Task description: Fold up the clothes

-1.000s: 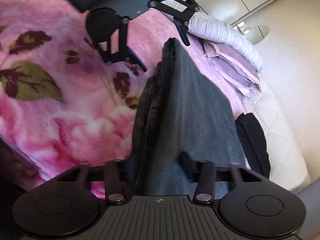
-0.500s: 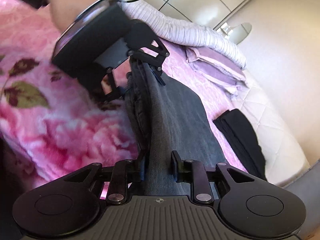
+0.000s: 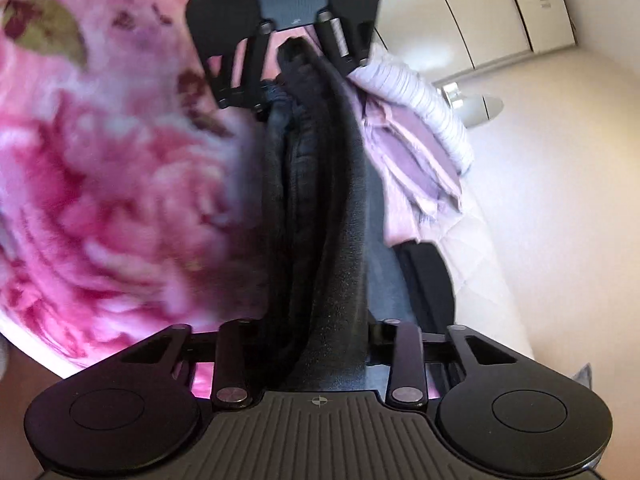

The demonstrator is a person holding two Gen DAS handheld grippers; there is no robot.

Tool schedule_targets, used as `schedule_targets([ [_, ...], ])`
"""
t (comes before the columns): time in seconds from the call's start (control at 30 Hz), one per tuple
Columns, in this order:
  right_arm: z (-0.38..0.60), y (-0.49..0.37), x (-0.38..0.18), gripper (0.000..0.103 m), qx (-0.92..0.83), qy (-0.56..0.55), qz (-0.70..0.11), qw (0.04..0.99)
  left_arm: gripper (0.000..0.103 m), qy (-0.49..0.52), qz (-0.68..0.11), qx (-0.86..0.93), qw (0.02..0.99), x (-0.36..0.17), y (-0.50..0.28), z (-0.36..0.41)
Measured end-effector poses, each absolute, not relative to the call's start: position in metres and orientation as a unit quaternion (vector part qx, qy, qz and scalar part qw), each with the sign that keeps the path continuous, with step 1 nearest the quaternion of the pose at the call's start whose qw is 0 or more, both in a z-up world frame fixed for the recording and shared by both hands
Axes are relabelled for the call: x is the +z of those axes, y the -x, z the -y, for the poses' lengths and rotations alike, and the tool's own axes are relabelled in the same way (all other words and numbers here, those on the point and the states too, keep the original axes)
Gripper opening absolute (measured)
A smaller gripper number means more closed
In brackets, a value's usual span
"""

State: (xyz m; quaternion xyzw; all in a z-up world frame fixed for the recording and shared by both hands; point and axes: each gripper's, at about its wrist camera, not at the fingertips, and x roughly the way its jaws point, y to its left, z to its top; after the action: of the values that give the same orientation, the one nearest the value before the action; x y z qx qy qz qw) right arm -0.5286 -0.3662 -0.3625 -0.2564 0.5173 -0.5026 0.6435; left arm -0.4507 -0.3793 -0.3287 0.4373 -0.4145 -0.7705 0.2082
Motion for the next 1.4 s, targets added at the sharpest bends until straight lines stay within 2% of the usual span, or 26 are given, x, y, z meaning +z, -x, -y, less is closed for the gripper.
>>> schedule_targets([
  [0.17,0.373,0.529,-0.307,0.03,-0.481,0.321,-0.485,0.656,0.032,-0.432,0.411,-0.761,0.256,-0.284,0.418,0.358],
  [0.4,0.351,0.46,-0.259,0.03,-0.424,0.411,-0.385,0.709,0.032,-0.468,0.408,-0.689,0.373,-0.233,0.325,0.302],
  [0.53,0.323,0.426,-0.271,0.03,-0.361,0.407,-0.351,0.762,0.033,-0.523,0.361,-0.658,0.403,-0.263,0.292,0.243],
  [0.67,0.298,0.408,-0.321,0.04,-0.289,0.382,-0.415,0.774,0.037,-0.577,0.269,-0.68,0.364,-0.319,0.281,0.194],
  [0.7,0.291,0.41,-0.329,0.047,-0.285,0.372,-0.432,0.771,0.037,-0.579,0.261,-0.679,0.368,-0.33,0.28,0.185],
  [0.73,0.284,0.411,-0.337,0.049,-0.28,0.361,-0.449,0.768,0.037,-0.573,0.269,-0.674,0.383,-0.336,0.28,0.177],
  [0.8,0.269,0.419,-0.342,0.049,-0.288,0.336,-0.463,0.768,0.037,-0.559,0.246,-0.676,0.412,-0.331,0.274,0.168],
  [1.07,0.241,0.49,-0.316,0.05,-0.406,0.192,-0.458,0.768,0.038,-0.486,0.058,-0.725,0.486,-0.278,0.199,0.154],
  [1.17,0.246,0.511,-0.3,0.05,-0.459,0.138,-0.43,0.765,0.039,-0.435,-0.014,-0.73,0.527,-0.254,0.165,0.162],
  [1.27,0.267,0.527,-0.284,0.05,-0.491,0.056,-0.367,0.788,0.04,-0.36,-0.088,-0.736,0.566,-0.234,0.137,0.181],
  [1.33,0.285,0.532,-0.266,0.051,-0.495,-0.005,-0.314,0.81,0.046,-0.312,-0.13,-0.747,0.573,-0.226,0.131,0.204],
  [1.4,0.311,0.532,-0.248,0.059,-0.489,-0.065,-0.26,0.83,0.051,-0.275,-0.172,-0.758,0.567,-0.221,0.127,0.23],
])
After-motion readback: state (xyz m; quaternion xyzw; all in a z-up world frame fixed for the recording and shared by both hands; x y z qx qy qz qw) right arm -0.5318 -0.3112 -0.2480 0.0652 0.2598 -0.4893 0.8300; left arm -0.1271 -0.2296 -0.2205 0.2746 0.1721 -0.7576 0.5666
